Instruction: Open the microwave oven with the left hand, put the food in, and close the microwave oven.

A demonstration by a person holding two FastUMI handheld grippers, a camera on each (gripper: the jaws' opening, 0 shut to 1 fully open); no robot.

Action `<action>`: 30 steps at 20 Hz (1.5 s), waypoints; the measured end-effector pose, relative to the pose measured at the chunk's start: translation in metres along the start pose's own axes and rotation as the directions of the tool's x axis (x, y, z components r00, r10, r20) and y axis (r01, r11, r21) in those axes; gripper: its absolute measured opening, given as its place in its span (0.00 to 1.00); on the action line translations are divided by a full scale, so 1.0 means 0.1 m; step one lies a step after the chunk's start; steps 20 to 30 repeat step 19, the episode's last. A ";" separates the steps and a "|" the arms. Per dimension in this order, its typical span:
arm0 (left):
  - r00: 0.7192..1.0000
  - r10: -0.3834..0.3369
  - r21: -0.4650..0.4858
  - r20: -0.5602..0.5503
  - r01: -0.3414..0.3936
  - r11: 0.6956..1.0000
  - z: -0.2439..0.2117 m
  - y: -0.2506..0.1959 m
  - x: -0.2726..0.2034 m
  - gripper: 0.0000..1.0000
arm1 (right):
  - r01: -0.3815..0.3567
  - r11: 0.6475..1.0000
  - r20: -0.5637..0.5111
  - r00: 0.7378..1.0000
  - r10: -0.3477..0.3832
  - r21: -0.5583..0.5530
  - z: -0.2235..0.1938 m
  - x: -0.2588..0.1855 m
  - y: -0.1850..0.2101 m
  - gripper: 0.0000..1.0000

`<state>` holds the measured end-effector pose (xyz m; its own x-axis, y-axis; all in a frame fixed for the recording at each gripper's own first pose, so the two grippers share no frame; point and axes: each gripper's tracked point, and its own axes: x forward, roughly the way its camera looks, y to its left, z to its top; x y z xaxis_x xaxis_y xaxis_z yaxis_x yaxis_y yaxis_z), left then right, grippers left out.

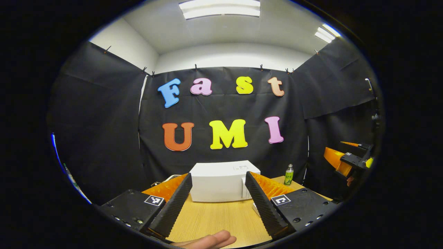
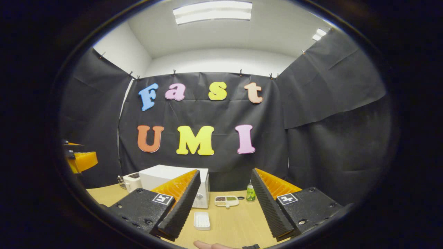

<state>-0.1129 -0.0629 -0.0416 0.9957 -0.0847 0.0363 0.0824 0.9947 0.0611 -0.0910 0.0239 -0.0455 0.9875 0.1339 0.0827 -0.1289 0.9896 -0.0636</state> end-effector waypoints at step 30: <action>0.999 -0.035 -0.049 0.004 0.036 0.998 -0.16 0.03 0.08 0.96 | -0.001 0.998 -0.013 1.000 0.000 -0.058 -0.02 -0.07 0.11 0.94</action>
